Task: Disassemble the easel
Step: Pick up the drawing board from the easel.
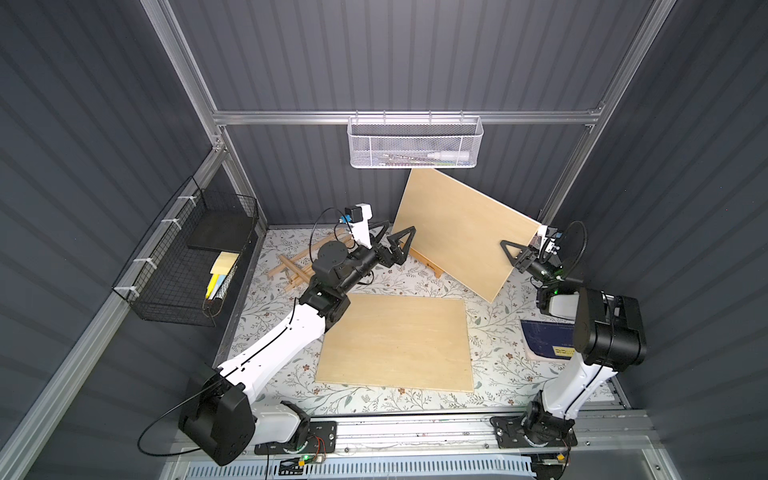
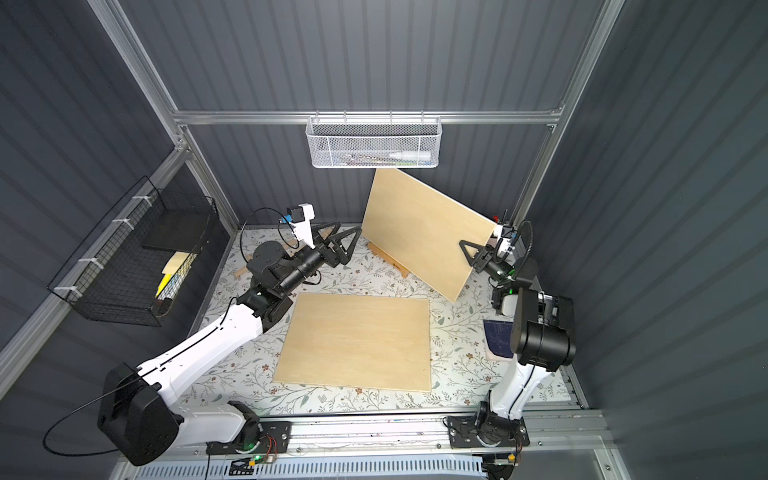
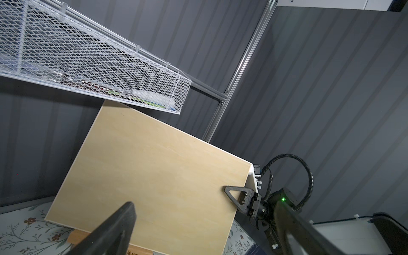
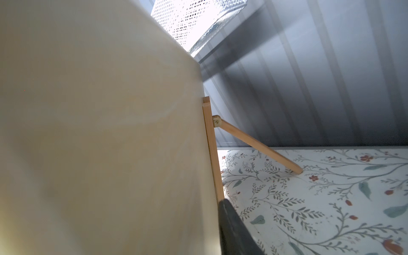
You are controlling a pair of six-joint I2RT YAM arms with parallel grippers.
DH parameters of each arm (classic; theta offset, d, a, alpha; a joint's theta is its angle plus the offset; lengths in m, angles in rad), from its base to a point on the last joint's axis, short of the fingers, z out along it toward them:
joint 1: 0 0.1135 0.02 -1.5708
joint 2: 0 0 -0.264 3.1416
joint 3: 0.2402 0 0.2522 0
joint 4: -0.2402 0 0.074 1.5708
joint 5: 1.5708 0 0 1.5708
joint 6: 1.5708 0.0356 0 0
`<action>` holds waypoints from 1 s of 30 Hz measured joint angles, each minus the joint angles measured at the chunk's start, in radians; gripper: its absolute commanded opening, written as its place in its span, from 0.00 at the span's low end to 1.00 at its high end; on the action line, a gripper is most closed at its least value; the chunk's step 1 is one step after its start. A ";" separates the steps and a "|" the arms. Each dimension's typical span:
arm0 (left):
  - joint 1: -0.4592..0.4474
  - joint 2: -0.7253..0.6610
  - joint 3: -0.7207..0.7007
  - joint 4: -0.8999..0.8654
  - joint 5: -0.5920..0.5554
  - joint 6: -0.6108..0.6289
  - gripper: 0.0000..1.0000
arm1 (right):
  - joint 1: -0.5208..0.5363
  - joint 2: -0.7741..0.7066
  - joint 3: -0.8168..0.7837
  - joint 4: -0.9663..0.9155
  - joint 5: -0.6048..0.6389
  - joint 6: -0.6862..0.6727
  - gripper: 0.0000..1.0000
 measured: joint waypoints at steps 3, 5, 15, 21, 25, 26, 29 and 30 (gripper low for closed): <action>0.000 0.000 0.000 0.000 0.000 0.000 1.00 | 0.003 0.000 0.000 0.000 0.010 -0.012 0.25; 0.000 0.000 0.000 0.000 0.000 0.000 0.99 | 0.004 0.000 0.000 -0.002 0.017 -0.015 0.21; 0.000 0.000 0.002 -0.011 -0.002 0.001 0.99 | 0.008 -0.012 -0.026 0.022 0.045 -0.094 0.09; 0.000 0.000 0.002 -0.012 -0.005 0.001 0.99 | 0.009 -0.056 -0.076 0.016 0.062 -0.114 0.00; 0.000 0.000 0.002 -0.014 -0.005 0.001 0.99 | 0.009 -0.089 -0.111 0.015 0.074 -0.126 0.00; 0.000 0.000 0.002 -0.015 -0.008 0.001 0.99 | 0.009 -0.097 -0.117 0.011 0.077 -0.128 0.00; 0.000 0.000 0.002 -0.015 -0.008 0.002 0.99 | 0.009 -0.120 -0.135 0.000 0.086 -0.132 0.00; 0.000 0.000 0.002 -0.015 -0.008 0.002 0.99 | 0.009 -0.129 -0.142 -0.003 0.090 -0.133 0.00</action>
